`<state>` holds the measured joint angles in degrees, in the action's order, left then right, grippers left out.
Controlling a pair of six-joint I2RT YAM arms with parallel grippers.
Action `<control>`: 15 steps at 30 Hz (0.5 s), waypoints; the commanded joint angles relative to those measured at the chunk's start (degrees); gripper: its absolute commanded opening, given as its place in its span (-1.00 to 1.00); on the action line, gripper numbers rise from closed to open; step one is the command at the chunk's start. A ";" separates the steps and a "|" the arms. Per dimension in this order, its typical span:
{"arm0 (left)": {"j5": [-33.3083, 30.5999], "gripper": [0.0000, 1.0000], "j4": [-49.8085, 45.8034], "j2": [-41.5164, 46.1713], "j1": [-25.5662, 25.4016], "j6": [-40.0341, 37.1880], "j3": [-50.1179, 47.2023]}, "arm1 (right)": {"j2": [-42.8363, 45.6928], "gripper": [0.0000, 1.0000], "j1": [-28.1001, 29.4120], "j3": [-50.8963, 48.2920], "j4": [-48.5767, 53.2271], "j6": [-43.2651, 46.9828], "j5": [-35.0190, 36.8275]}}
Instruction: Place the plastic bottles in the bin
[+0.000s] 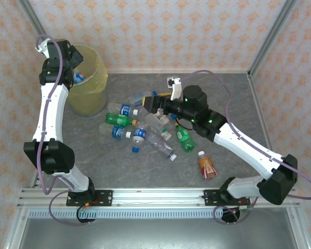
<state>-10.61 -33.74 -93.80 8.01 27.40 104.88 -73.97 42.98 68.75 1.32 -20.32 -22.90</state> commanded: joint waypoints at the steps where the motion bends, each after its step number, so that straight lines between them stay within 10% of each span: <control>1: 1.03 0.98 -1.94 0.64 0.51 -1.07 2.05 | -0.01 0.99 0.35 0.00 -0.67 0.80 0.66; 15: 19.54 0.83 10.71 17.95 0.34 13.81 -22.68 | -1.09 0.99 0.35 -1.67 -2.26 -0.79 0.91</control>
<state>3.77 -27.83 -79.70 7.99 35.14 86.48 -75.05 42.98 68.36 1.08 -20.58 -22.65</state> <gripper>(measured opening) 0.925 0.996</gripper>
